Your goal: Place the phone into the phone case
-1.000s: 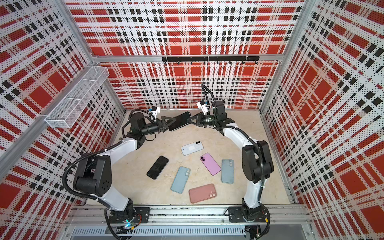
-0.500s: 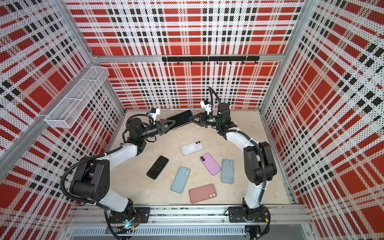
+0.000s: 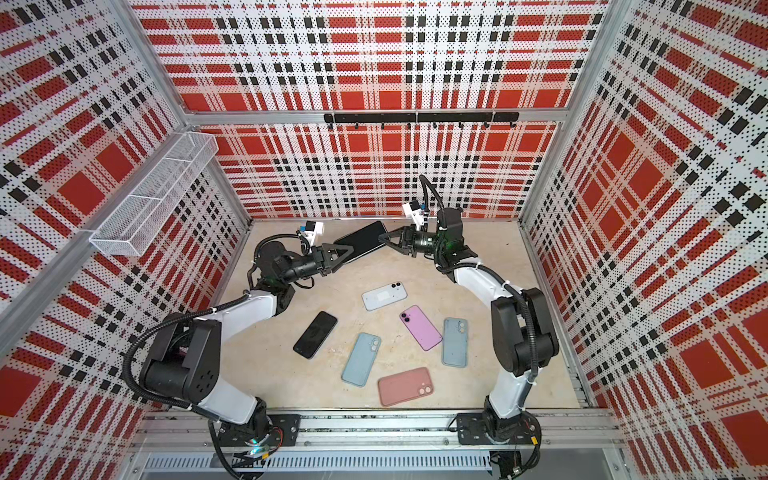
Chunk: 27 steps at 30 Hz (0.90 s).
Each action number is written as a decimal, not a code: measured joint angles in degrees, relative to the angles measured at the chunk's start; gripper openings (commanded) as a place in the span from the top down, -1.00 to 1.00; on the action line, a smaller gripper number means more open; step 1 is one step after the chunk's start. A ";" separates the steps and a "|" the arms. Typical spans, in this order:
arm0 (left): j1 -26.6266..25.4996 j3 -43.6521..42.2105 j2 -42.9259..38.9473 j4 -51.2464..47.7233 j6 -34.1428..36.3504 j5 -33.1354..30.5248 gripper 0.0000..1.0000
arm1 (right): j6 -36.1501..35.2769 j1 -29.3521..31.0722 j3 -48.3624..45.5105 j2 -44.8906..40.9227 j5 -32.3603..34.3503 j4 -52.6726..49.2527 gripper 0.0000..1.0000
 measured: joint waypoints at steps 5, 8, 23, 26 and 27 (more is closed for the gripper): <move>-0.20 -0.42 -0.31 -0.61 0.17 0.26 0.41 | 0.09 0.00 -0.24 0.00 0.00 0.90 1.00; -0.22 -0.42 -1.01 -2.03 0.55 0.26 0.46 | 0.20 0.02 -0.31 -0.02 -0.17 1.64 1.00; -0.42 -0.31 -3.41 -3.65 2.27 1.18 1.00 | 0.98 -0.31 -0.85 0.00 -1.90 4.46 0.80; -0.42 -0.22 -3.45 -3.56 2.60 1.55 1.00 | 1.01 -0.42 -0.85 0.00 -2.64 5.09 0.54; -0.42 -0.07 -3.45 -3.56 2.71 1.92 1.00 | 0.83 -0.46 -0.85 0.00 -2.71 5.09 0.48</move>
